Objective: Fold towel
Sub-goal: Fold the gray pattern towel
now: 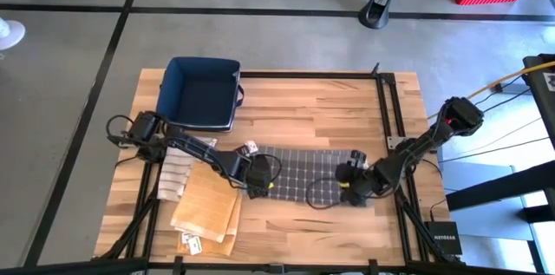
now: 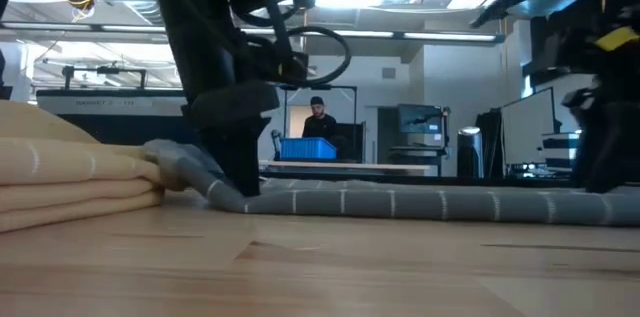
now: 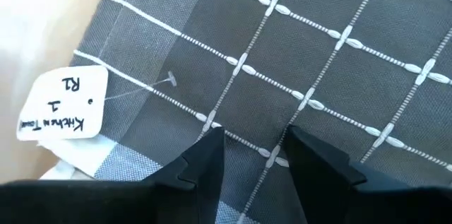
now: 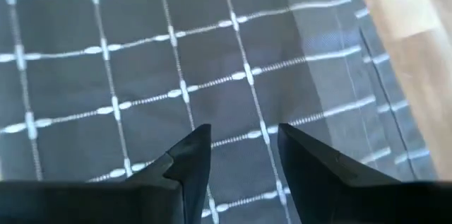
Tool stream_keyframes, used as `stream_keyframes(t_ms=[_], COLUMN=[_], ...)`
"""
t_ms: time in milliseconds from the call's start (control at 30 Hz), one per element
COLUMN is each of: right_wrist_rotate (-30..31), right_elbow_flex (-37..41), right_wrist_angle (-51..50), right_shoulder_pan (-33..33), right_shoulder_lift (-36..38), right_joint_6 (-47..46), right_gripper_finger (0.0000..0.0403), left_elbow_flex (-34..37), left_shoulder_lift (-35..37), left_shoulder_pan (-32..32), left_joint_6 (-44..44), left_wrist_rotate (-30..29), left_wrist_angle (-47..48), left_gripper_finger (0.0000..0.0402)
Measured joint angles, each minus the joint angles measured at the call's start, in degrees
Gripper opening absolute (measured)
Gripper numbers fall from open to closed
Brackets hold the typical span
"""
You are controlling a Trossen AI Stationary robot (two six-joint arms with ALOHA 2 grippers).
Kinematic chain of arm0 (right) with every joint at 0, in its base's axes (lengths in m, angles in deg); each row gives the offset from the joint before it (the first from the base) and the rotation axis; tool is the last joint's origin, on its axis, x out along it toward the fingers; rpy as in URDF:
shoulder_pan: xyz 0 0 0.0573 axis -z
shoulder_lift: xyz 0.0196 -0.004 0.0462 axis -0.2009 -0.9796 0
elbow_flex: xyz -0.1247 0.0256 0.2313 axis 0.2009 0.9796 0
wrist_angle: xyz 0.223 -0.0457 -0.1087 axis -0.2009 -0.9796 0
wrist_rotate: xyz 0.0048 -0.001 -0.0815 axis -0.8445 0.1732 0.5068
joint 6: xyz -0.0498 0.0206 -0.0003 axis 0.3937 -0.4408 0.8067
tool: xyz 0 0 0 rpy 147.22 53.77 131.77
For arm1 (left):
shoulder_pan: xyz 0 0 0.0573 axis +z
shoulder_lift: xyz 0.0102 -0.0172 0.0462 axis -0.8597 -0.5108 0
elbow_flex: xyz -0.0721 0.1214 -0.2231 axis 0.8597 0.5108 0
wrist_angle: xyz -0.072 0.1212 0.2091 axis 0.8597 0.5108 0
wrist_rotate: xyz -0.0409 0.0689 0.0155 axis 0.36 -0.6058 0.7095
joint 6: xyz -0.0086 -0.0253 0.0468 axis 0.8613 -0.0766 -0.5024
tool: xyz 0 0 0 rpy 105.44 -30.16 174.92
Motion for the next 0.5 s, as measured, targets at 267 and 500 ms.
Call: stream_keyframes(t_ms=[267,500], right_wrist_rotate=[-5.99,-7.13], right_elbow_flex=[-4.96,-4.44], right_wrist_angle=[-10.3,-16.4], right_shoulder_pan=[4.04,3.99], right_shoulder_lift=[1.39,8.14], right_joint_6=[0.63,-10.72], right_gripper_finger=[0.0166,0.0168], left_elbow_flex=[-3.29,-4.48], left_shoulder_lift=[5.43,4.77], left_shoulder_pan=[0.03,3.73], left_joint_6=[-5.94,-22.21], left_wrist_rotate=[-3.68,1.17], left_wrist_angle=[-3.87,-21.62], left_gripper_finger=[0.0143,0.0143])
